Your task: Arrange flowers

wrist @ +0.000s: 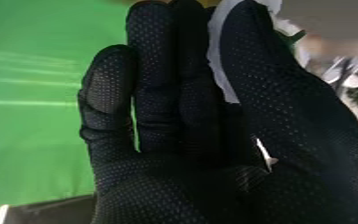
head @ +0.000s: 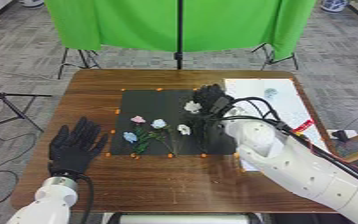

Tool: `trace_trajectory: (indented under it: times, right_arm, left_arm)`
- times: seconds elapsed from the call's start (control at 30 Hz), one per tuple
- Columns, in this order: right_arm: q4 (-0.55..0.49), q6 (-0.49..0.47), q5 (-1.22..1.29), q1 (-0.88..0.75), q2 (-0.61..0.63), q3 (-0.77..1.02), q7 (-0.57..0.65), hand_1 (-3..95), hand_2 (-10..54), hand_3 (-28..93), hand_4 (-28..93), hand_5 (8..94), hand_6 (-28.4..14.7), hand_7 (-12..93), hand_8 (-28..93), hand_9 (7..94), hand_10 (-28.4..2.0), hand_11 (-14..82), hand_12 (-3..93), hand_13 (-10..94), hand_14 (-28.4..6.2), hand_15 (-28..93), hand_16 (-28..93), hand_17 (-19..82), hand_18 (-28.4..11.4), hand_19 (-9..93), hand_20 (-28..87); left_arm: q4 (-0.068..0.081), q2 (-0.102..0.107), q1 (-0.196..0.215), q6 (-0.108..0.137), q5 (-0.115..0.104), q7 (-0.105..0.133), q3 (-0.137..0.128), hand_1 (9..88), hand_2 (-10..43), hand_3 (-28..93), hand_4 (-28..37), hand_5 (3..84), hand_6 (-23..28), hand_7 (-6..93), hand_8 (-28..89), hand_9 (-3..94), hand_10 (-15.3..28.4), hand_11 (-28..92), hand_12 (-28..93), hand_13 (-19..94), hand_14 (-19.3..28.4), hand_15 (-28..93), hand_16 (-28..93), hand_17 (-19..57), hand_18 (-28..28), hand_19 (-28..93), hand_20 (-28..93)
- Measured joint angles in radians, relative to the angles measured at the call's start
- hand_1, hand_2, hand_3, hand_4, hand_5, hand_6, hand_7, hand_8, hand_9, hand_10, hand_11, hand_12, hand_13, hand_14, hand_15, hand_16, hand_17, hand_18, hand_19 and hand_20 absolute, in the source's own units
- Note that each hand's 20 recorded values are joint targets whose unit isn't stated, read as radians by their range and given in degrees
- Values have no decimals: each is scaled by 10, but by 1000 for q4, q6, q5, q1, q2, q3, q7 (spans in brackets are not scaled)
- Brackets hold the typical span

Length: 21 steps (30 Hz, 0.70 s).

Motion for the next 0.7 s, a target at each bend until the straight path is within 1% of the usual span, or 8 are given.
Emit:
trace_trajectory:
  times: [0.2,0.27,0.33,0.4,0.47,0.53,0.63,0.7]
  right_arm:
    - [3,-6,-10,-22,-8,4,1,592,-95,679,-283,665,-8,271,-4,768,-104,78,386,624,-67,403,402,316,-210,782,398]
    - [3,-9,-16,-27,-8,8,1,576,-95,695,-282,655,-11,248,-12,732,-115,116,329,602,-78,401,379,304,-209,758,378]
    - [1,-16,-19,-33,-8,16,1,536,-95,732,-283,641,-16,211,-38,683,-138,173,232,575,-103,408,325,290,-211,733,352]
    - [-6,-32,-20,-41,-7,29,0,515,-95,758,-283,630,-16,199,-108,659,-144,186,195,557,-118,417,280,282,-211,720,336]
    - [-17,-58,-20,-52,-7,44,-1,507,-95,771,-283,620,-15,202,-126,643,-148,182,190,543,-127,422,242,276,-211,707,322]
    - [-30,-79,-20,-59,-5,54,-1,504,-95,773,-283,617,-14,206,-128,638,-149,180,187,534,-130,424,224,264,-210,685,305]
    - [-44,-80,-27,-72,-3,61,-1,500,-95,780,-283,606,-13,210,-131,608,-155,172,181,507,-138,415,205,250,-206,639,273]
    - [-52,-77,-30,-83,-2,68,-1,490,-95,790,-283,570,-25,206,-130,588,-162,168,178,492,-144,420,191,239,-207,626,247]
  left_arm:
    - [-1,0,2,0,-2,0,0,277,188,735,-283,455,66,228,-118,420,147,348,128,331,145,490,-86,-47,142,405,167]
    - [-2,-1,3,0,-2,1,-1,277,187,735,-283,456,66,228,-118,421,146,347,129,331,145,490,-86,-47,142,405,167]
    - [-2,-1,6,0,-4,2,-2,277,187,734,-283,456,66,228,-118,421,146,347,129,332,145,490,-86,-47,142,406,167]
    - [-4,-2,9,0,-14,3,-5,276,186,735,-283,456,66,228,-118,422,146,348,129,332,145,490,-86,-48,142,406,168]
    - [-5,-5,14,0,-31,6,-11,276,186,735,-283,457,66,228,-118,423,146,349,129,333,145,491,-86,-48,142,406,168]
    - [-8,-6,19,0,-40,10,-17,276,186,738,-283,461,63,230,-119,424,145,349,129,333,145,491,-86,-47,142,405,168]
    - [-9,-8,27,-1,-41,11,-23,278,188,736,-283,463,62,231,-120,424,146,350,129,334,145,492,-86,-47,142,404,168]
    - [-11,-11,33,-2,-41,11,-25,278,188,734,-283,461,63,231,-120,424,146,349,128,334,145,491,-86,-47,142,404,167]
